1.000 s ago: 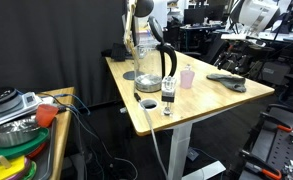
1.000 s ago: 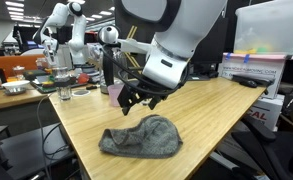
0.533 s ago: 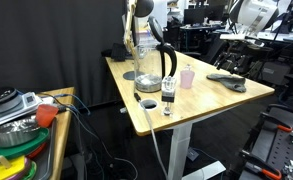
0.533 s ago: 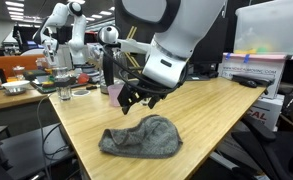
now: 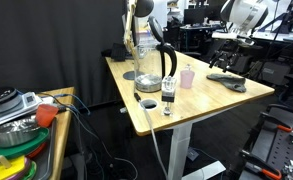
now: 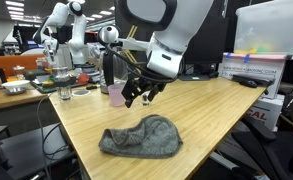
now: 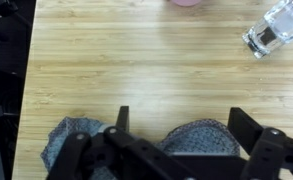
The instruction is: Fold the towel
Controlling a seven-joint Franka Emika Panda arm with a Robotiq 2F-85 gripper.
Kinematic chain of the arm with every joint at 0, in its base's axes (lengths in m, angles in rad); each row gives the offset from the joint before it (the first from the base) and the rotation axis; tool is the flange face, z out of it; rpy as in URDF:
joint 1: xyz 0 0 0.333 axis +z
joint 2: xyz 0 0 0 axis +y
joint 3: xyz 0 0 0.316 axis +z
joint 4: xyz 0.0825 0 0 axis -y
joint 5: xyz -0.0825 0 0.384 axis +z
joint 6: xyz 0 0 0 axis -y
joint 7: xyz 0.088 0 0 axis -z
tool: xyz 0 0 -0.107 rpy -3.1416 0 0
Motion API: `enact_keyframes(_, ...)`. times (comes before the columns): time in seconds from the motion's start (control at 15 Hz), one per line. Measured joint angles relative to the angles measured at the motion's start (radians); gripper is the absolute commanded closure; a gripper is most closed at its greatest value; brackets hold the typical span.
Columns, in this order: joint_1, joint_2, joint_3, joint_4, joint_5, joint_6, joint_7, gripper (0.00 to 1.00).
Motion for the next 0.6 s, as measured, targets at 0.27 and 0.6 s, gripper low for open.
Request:
enact_keyframes(0.27, 0.006, 0.040, 0.016, 0.049, -0.002, 0.040, 0.000, 0.00)
enact_keyframes(0.6, 0.008, 0.048, 0.016, 0.055, -0.002, 0.048, 0.000, 0.00)
